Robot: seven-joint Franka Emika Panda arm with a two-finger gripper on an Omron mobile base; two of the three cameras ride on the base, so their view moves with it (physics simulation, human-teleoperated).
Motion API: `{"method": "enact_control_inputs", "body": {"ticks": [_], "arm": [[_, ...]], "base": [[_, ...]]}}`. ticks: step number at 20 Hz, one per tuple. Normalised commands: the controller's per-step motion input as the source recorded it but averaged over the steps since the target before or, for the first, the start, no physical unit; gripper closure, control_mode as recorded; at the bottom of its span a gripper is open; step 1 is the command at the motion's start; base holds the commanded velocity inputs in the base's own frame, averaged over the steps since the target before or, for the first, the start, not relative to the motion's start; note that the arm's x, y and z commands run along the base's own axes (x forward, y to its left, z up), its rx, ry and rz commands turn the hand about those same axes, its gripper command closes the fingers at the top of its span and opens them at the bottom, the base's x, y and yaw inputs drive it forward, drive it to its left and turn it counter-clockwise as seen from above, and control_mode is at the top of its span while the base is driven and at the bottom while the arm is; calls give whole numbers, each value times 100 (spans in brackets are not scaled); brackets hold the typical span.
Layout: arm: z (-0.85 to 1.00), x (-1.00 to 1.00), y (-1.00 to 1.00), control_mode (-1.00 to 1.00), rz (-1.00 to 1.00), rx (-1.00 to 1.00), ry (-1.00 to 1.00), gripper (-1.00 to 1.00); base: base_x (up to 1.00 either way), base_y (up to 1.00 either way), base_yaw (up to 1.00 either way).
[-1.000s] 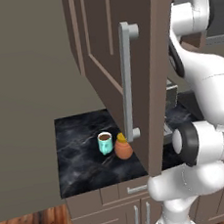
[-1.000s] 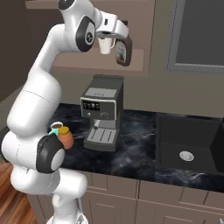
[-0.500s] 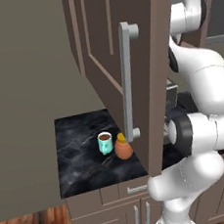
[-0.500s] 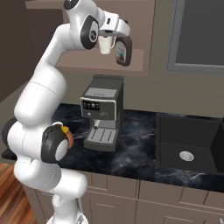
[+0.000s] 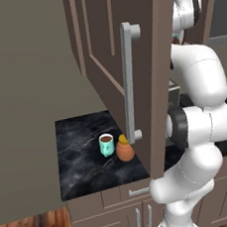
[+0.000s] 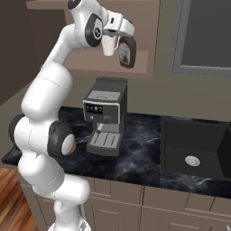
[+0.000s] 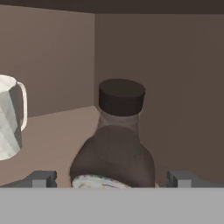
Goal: Pick the syrup bottle and honey bottle from the cabinet and place them next to the mug.
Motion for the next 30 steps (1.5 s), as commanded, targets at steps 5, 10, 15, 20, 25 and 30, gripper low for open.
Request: {"method": "enact_control_inputs", "body": {"ticks": [5, 10, 15, 20, 25, 30], "arm": [[0, 19, -1, -100, -7, 0, -1, -100], [0, 12, -4, -100, -6, 0, -1, -100], [0, 2, -14, -100, -5, 0, -1, -100], [0, 6, -21, -100, -3, 0, -3, -100], [0, 24, -2, -100, 0, 0, 0, -100], [0, 22, 0, -100, 0, 0, 0, -100]], "base": [[0, 0, 0], [0, 0, 0], [0, 0, 0], [0, 0, 0], [0, 0, 0], [0, 0, 0]]}}
